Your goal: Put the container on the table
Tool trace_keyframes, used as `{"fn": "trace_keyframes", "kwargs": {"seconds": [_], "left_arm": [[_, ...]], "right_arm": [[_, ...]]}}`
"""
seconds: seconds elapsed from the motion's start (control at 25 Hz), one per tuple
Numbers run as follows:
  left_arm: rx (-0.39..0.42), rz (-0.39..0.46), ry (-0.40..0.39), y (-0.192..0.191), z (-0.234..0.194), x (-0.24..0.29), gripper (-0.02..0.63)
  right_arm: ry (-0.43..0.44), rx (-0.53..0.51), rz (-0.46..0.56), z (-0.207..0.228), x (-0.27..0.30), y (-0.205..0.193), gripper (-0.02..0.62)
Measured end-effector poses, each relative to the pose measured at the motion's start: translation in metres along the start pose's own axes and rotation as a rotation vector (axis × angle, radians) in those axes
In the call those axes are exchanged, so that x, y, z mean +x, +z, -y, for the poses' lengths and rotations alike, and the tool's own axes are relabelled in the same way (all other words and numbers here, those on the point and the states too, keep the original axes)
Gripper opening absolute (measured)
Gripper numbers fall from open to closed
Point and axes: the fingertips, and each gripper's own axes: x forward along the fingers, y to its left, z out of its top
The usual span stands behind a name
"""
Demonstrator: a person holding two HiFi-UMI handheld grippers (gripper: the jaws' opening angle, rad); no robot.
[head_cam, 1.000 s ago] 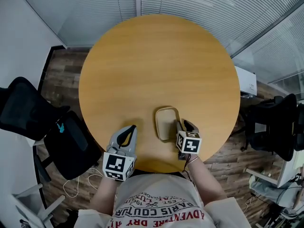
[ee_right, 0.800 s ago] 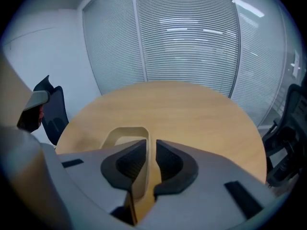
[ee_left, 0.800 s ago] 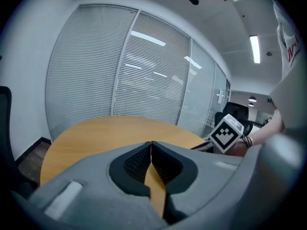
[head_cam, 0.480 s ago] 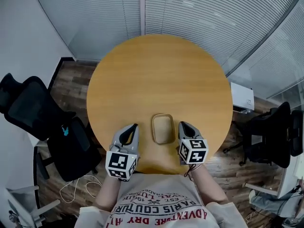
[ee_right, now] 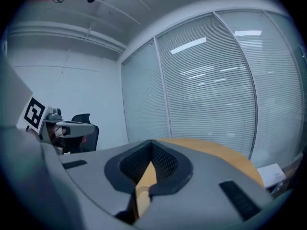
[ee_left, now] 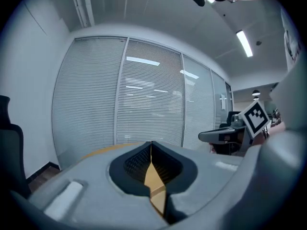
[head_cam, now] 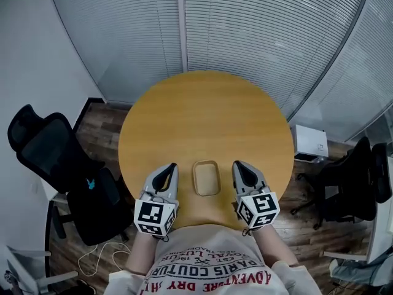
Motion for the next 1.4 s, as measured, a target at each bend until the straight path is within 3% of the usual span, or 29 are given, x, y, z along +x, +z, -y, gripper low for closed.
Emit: {"fn": "trace_keyframes", "kwargs": {"seconds": [0.24,1.4], "left_arm": [[-0.003,0.015,0.026,0.009,0.011,-0.008,0.012],[-0.009,-0.036,0.032,-0.005,0.016,0.002,0.012]], "right_arm": [[0.026,-0.042,0.057,0.001,-0.018,0.012,0.008],[0.005,-0.106,-0.003,0.006,-0.011,-0.002,0.008]]}}
